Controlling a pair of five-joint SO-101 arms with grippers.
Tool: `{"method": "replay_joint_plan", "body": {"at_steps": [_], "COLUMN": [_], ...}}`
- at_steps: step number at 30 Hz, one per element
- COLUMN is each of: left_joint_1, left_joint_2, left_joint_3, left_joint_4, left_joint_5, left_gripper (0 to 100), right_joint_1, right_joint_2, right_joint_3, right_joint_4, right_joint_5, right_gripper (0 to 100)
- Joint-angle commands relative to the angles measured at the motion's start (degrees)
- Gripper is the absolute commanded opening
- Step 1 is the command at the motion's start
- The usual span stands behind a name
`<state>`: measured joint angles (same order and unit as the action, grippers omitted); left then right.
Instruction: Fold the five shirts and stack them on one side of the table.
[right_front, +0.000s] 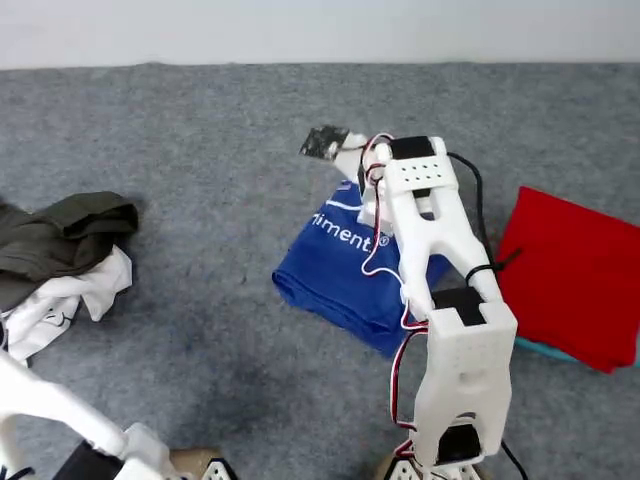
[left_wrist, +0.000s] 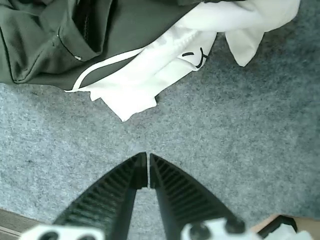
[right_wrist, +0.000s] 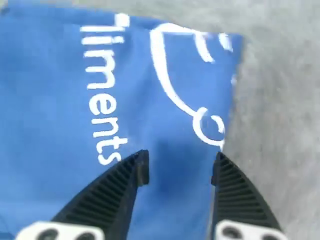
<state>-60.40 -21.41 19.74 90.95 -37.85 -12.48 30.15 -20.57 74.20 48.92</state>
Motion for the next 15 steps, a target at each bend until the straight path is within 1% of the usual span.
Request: {"method": "replay_joint_plan", "body": {"at_steps": [1,4,10,12,15], "left_joint_1": [0.0,0.0,-0.1,-0.1,-0.1], "left_joint_2": [-2.0,-2.0,-2.0,-2.0,-2.0], "left_joint_3": [-0.8,-0.8,-0.8,-0.8,-0.8], "left_joint_4": [-0.8,-0.8,-0.7,-0.7,-0.8], "left_joint_5": [-0.4,-0.4,-0.4,-0.4,-0.4], "left_gripper": [3,3,3,3,3], "right_joint_1": [-1.2,-2.1,-3.8,-4.4,-4.5], "right_joint_2": [-8.0,-12.1,-18.4,-19.5,-19.9], "right_joint_3": [-4.7,-6.4,-6.6,-6.6,-6.6], "right_joint_4": [4.7,12.1,23.0,25.5,27.9], "right_joint_5": [-10.0,-21.2,-49.5,-57.5,-66.8], "right_gripper": [22.7,22.7,22.9,22.9,23.1]}}
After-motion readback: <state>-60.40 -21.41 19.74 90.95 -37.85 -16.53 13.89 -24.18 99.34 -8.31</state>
